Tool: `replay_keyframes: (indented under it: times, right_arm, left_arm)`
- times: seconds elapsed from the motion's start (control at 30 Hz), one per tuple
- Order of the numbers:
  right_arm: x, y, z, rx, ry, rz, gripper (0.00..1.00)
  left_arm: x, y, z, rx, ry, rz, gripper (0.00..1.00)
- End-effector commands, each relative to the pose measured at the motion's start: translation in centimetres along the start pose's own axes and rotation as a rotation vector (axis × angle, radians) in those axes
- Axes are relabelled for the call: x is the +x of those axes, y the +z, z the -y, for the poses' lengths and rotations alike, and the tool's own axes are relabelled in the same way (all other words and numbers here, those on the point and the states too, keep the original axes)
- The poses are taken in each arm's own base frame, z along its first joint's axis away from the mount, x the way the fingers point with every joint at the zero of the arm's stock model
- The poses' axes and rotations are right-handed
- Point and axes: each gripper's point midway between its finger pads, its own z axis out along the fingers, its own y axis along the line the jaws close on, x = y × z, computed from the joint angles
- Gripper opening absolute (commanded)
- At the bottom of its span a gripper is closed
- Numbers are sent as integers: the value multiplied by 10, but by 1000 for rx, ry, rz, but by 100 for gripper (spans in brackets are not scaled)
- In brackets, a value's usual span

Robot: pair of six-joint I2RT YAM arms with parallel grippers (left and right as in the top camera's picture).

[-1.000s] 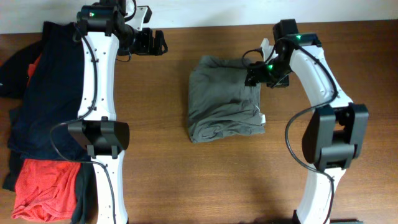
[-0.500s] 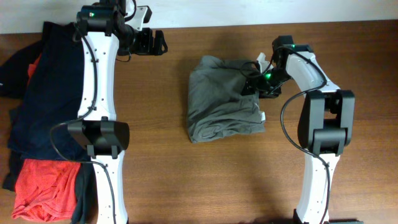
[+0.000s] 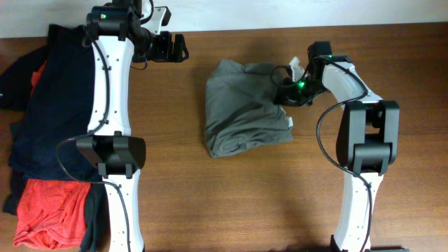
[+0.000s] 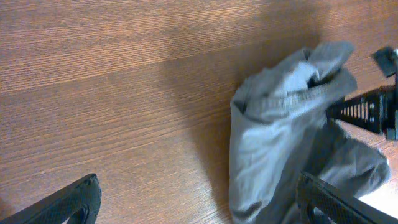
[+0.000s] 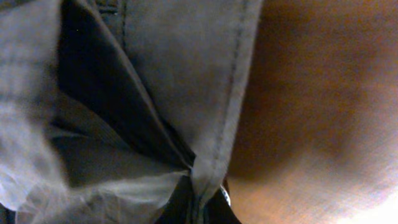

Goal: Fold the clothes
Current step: 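Grasp the folded grey shorts with the right gripper, then drag the grey shorts to the upper right table corner with the right gripper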

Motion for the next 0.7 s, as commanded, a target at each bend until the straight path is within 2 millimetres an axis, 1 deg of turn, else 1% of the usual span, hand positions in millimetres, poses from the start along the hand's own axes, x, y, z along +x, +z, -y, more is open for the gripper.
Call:
replay_keyframes:
  times: [0.0, 0.07, 0.1, 0.17, 0.23, 0.27, 0.3, 0.33, 0.4, 0.43, 0.47, 0.5, 0.53, 0.57, 0.6, 0.63, 0.67]
  right_arm:
    - [-19, -9, 29, -13, 166, 77, 4]
    - [-32, -21, 44, -16, 223, 137, 4]
    - [-35, -23, 48, -17, 237, 150, 4]
    - [-44, -34, 63, -19, 280, 196, 4]
    - [-56, -58, 94, -20, 365, 275, 4]
    - [-59, -70, 111, -19, 405, 308, 4]
    - [-60, -76, 119, -19, 431, 324, 4]
    - [-61, -89, 138, -17, 489, 354, 4]
    - [-59, -109, 167, -18, 581, 401, 4]
    - [-57, -124, 187, -18, 644, 434, 4]
    - [-54, -133, 200, -17, 687, 453, 4]
    - [-48, -150, 223, -23, 771, 492, 4]
    - [-43, -162, 239, -25, 827, 517, 4]
    - [-33, -179, 263, -21, 913, 553, 4]
    - [-24, -191, 282, -15, 977, 582, 4]
    - [-18, -199, 293, -14, 1013, 600, 4]
    - [-16, -203, 298, -15, 1028, 608, 4]
  left_arm:
    - [-7, -18, 8, -7, 41, 44, 99]
    - [-8, -18, 8, -7, 42, 48, 99]
    - [-9, -18, 8, -7, 43, 50, 99]
    - [-9, -18, 8, -7, 43, 52, 99]
    - [-9, -18, 8, -7, 43, 51, 99]
    - [-9, -18, 8, -7, 43, 52, 99]
    - [-9, -18, 8, -7, 44, 52, 99]
    - [-10, -18, 8, -7, 45, 55, 99]
    - [-11, -18, 8, -8, 47, 61, 99]
    - [-12, -18, 8, -8, 48, 65, 99]
    - [-13, -18, 8, -8, 48, 66, 99]
    - [-13, -18, 8, -8, 49, 68, 99]
    - [-13, -18, 8, -8, 49, 69, 99]
    - [-14, -18, 8, -8, 50, 70, 99]
    - [-14, -18, 8, -8, 51, 73, 99]
    - [-15, -18, 8, -8, 52, 76, 99]
    - [-15, -18, 8, -8, 52, 76, 99]
